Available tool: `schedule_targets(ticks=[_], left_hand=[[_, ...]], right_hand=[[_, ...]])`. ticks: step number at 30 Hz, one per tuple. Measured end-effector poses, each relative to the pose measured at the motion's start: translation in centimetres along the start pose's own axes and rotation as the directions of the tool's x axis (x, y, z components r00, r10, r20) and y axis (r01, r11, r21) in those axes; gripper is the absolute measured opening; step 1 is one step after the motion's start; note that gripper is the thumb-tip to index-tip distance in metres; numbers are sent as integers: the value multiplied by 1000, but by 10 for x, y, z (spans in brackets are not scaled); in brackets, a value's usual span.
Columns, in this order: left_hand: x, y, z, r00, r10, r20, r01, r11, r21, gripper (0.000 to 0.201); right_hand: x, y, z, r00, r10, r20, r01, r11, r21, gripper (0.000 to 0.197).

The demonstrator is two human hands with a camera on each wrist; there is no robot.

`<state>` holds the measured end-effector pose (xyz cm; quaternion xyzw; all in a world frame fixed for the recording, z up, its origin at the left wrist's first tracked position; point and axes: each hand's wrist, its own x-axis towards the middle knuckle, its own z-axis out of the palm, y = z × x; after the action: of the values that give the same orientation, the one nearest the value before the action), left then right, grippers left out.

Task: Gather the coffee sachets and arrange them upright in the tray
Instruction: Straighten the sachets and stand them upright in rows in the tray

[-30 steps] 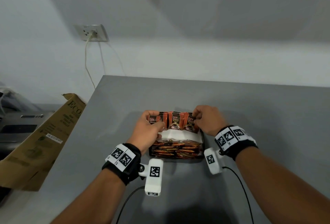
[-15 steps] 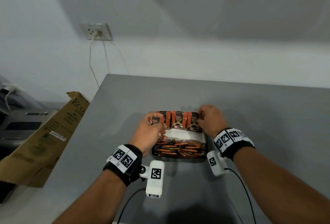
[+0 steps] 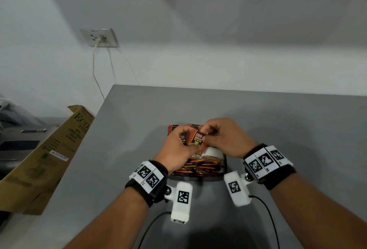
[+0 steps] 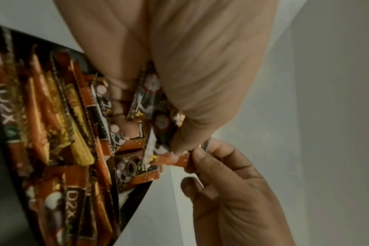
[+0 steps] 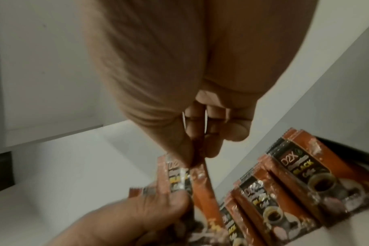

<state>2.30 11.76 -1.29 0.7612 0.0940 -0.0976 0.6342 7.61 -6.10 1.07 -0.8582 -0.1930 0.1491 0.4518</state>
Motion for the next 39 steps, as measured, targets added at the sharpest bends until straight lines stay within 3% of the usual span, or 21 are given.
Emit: schedule_targets(ticks=[3,7,14,22,26,27,30,32,35,39], left_hand=[[1,1,-6,989,-112,-93,99,986,-137,30],[1,-1,-17,977,-176,-124,149,968,-202,36],[-7,-8,-24,981,-129,-145,124,991,-44,32],[-8,-11,-26,984,-120,-131,125,992,32,38],[-8,-10,-18,992,-78,-96,82,996,33,37],[-7,-9,-15,995,-54,-89,57,998,32,37],[-5,-2,-4,998,30,-54,-28,999,33,35],[-2,1,1,998,40,-38,-39,999,30,36],[3,-1,-2,995,-6,-96,5,1000,-9,37],[3,-9,-15,989,-34,-142,42,998,56,26]], right_hand=[[10,13,-12,994,66,-88,-79,984,-160,12],[24,33,-14,991,129,-46,-136,906,-401,14],[37,52,-1,983,185,-20,-168,836,-522,15],[39,65,-3,983,142,-114,-180,863,-472,12],[26,45,-11,980,46,-194,-115,926,-360,16],[20,33,-10,985,42,-165,-84,962,-259,17],[5,2,-1,996,45,80,-46,999,12,24],[3,-5,1,994,22,110,-21,1000,-10,18],[10,3,-10,998,54,-40,-58,992,-114,16],[18,27,-14,987,144,-73,-160,938,-308,15]])
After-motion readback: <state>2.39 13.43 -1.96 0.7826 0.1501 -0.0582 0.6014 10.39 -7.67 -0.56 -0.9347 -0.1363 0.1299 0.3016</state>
